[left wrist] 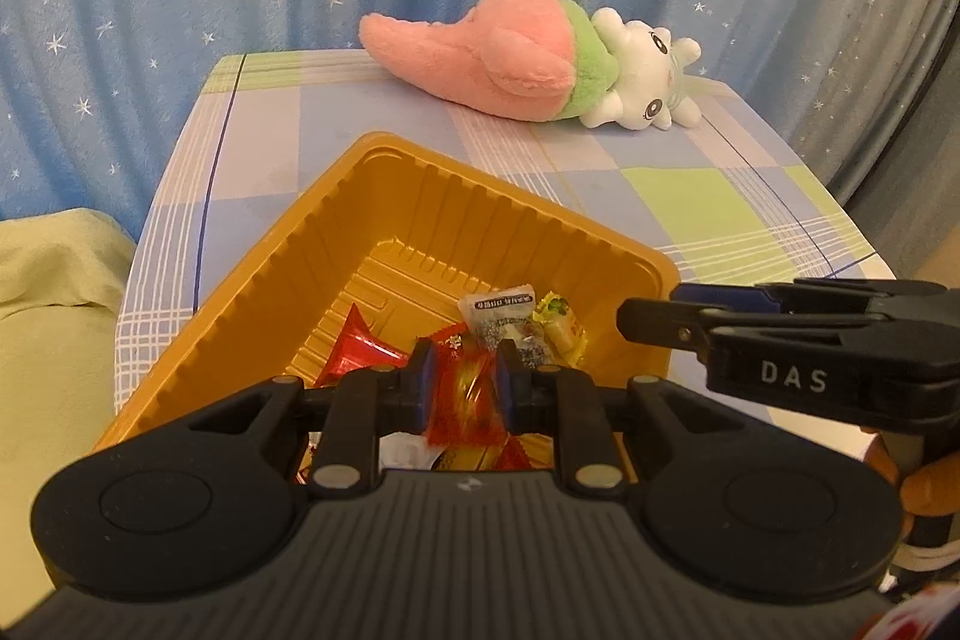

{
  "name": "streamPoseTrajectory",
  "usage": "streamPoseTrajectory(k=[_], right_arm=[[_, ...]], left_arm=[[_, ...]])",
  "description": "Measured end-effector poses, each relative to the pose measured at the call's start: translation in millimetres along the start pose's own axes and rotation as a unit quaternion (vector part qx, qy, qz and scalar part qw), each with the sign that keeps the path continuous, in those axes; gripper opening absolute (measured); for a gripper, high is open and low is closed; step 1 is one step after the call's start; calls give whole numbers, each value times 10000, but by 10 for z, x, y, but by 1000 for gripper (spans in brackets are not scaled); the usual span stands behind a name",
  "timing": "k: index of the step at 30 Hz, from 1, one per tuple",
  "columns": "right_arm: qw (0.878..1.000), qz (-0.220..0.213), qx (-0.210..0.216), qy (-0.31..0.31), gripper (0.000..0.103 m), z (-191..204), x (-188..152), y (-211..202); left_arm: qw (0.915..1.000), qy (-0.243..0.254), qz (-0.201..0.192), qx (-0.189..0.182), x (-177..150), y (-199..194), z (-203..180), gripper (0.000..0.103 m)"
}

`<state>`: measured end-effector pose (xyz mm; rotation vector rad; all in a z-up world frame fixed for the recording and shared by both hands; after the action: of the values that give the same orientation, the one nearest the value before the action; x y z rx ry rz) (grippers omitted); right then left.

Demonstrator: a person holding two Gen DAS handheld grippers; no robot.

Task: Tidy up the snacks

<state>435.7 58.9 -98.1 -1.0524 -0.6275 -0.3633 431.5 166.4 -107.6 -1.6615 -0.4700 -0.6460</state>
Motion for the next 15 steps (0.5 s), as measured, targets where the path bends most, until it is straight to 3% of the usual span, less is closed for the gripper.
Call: streamPoseTrajectory(k=[3, 9, 13, 15], right_arm=[[10000, -34, -45, 47, 41, 1, -9, -48], [9996, -158, -148, 208, 62, 9, -58, -199], [9993, -178, -174, 285, 74, 41, -122, -315], [9992, -193, -205, 297, 79, 66, -173, -381]], left_arm=[[10000, 30, -28, 28, 16, -8, 4, 20], [10000, 10, -88, 40, 7, -107, 37, 35], [9999, 11, -115, 127, -45, -224, 67, 58], [9997, 36, -145, 176, -95, -315, 84, 59]])
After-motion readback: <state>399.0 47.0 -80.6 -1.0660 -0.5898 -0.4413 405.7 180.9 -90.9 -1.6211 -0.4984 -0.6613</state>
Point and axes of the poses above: each gripper's, at about its wrist camera, not at the fingertips, and y roughly the way its jaws point, z to its left, x to its top, the point moved 10 cm from there along y, roughly the way its jaws point, and after that the axes turned 3 degrees about y, right-handed, at the moved point
